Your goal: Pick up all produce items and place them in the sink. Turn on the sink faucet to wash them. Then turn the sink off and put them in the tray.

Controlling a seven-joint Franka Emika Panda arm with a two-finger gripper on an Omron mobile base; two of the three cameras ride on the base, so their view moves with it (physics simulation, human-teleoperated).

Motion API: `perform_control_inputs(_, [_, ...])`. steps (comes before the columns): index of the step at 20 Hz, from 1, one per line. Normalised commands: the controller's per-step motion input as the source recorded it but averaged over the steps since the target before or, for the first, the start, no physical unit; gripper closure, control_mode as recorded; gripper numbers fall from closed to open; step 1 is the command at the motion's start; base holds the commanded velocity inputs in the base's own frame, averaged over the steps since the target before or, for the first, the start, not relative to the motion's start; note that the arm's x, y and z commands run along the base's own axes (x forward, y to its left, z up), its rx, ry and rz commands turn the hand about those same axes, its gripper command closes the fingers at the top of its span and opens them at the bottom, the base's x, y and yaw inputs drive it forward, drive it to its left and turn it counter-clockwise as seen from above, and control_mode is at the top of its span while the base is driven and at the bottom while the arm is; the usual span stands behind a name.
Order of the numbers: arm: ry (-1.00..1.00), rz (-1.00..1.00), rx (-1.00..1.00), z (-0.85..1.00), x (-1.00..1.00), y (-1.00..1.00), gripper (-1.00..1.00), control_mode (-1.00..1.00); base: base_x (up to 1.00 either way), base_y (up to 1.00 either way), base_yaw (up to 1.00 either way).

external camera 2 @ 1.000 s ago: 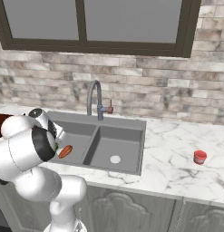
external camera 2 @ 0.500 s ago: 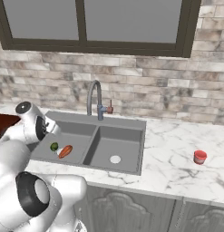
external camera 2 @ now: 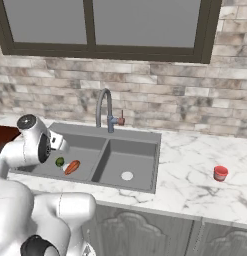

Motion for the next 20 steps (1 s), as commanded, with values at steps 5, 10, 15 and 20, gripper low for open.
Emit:
perform_control_inputs(5, [-0.04,0.01,0.00,0.11,-0.37,-0.59,-1.00,-1.00,0.00,0.00,0.00])
perform_control_inputs(10, [-0.05,0.00,0.00,0.17,-0.26,-0.68,-1.00,-1.00,0.00,0.00,0.00])
perform_control_inputs(15, [-0.07,0.00,0.00,0.22,-0.18,-0.67,-1.00,-1.00,0.00,0.00,0.00])
perform_control_inputs(20, [-0.12,0.00,0.00,0.25,-0.12,-0.67,-1.00,-1.00,0.00,0.00,0.00])
